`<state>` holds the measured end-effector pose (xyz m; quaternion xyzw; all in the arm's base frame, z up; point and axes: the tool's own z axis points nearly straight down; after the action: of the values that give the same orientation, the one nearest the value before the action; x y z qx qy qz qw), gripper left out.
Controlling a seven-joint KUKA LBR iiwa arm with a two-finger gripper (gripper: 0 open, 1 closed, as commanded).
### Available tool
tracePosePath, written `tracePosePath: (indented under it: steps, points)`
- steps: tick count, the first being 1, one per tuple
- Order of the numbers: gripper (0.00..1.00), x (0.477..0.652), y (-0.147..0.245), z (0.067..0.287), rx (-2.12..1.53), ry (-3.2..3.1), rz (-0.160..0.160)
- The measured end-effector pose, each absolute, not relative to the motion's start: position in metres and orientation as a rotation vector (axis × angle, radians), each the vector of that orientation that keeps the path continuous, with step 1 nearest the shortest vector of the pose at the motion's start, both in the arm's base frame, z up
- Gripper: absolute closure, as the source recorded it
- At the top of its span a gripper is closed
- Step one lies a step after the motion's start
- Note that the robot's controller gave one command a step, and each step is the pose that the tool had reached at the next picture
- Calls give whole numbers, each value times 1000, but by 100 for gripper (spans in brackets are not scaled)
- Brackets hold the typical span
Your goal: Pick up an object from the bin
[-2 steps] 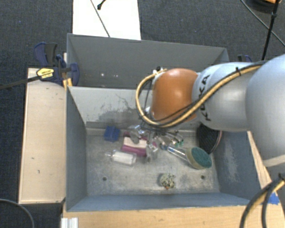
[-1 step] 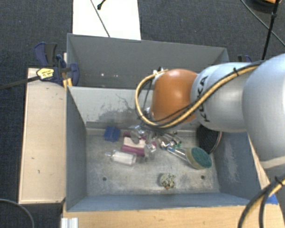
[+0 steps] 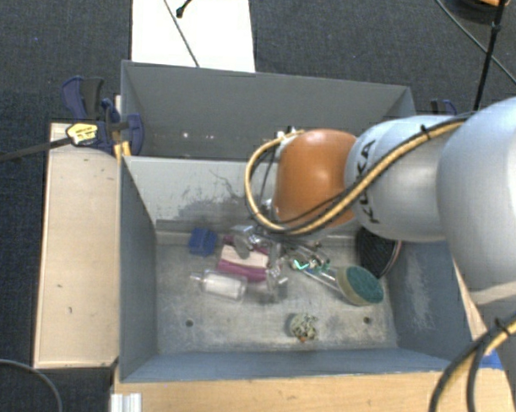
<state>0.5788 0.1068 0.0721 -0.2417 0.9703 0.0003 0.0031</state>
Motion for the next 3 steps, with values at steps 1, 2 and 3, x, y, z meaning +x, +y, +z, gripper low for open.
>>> tracePosePath:
  steps: [1, 2, 3]
  points:
    - [100, 582, 108, 76, -750, 3033, 4]
    - [100, 589, 112, 80, -646, 3062, 8]
    - [100, 581, 116, 94, -644, 3067, 3]
